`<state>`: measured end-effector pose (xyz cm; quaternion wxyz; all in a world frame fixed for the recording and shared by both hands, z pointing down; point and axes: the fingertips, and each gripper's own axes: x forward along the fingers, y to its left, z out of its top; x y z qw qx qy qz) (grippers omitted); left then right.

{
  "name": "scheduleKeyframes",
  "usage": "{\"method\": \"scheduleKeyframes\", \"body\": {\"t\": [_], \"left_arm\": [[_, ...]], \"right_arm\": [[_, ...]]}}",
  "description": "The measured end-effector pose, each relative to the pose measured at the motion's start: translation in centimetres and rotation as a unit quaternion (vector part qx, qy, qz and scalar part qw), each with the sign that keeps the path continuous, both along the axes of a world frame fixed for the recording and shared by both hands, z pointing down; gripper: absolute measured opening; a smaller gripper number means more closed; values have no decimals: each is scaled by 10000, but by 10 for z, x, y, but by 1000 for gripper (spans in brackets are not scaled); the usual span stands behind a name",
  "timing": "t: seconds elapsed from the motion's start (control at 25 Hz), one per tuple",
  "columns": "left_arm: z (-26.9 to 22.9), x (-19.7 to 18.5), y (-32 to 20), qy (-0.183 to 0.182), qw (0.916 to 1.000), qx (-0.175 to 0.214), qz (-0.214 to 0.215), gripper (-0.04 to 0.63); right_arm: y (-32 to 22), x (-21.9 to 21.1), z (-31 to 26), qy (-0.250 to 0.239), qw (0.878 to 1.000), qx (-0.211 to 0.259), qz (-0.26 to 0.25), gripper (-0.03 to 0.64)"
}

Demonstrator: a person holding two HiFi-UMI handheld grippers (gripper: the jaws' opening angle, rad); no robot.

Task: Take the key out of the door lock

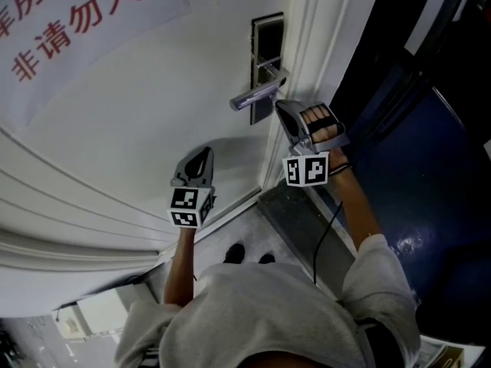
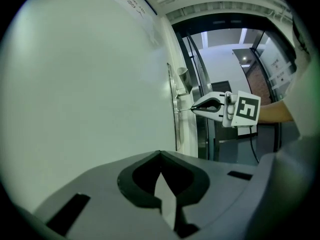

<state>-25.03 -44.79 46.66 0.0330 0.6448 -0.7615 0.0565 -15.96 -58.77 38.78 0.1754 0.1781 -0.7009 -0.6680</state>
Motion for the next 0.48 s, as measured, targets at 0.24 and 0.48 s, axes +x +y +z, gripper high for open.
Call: {"method": "scheduleKeyframes", "body": {"t": [0.24,0.48], "left_arm": [[0,7,-5,-3,10000,-6,78,17],[-1,12,-10,-5,9999,22,163,17]], "right_arm": [[6,14,-3,-121,9999,-87,30,29],[6,26,-4,-544,9954,-770,142,29]]}}
